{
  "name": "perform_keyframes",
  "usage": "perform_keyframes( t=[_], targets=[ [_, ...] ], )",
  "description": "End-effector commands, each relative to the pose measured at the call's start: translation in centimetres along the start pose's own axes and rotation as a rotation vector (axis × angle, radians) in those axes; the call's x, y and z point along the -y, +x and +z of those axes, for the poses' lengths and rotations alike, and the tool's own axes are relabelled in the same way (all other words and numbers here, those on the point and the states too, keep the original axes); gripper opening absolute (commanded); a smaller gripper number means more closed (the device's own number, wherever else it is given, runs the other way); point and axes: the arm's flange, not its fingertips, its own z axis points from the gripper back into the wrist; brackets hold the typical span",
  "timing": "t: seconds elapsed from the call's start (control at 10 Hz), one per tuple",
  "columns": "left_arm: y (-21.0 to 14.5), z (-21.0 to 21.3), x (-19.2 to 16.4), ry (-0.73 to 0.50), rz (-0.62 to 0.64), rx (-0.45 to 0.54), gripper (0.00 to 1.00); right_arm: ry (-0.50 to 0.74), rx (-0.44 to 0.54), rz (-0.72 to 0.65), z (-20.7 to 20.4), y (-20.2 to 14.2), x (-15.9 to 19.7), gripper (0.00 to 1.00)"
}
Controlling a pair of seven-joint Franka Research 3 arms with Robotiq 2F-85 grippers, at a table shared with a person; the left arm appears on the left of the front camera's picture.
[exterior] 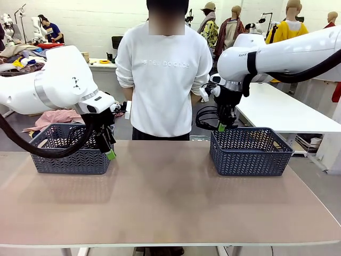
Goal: Organize the cables according to human instructions.
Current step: Pick up a bundle of cables and place it in the basket indicated by the human.
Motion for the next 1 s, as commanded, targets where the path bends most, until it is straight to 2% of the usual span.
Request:
perform_keyframes(
  t=[0.0,0.4,0.5,0.9],
  targets=[
    [-0.2,0.1,0.0,0.002,0.001,0.0,1.0,0.017,0.0,0.018,0.5,0.0,0.2,0.0],
    [-0.2,0.1,0.0,0.002,0.001,0.0,1.0,0.017,0.0,0.018,0.5,0.0,0.2,0.0],
    [-0.2,0.1,0.0,0.002,0.001,0.0,1.0,0.015,-0.002,0.003,0.0,0.0,-0.1,0.13],
    [-0.2,0.1,0.0,0.002,0.001,0.0,1.0,0.035,-0.022,-0.1,-0.5,-5.2,0.2,0.13]
  ],
)
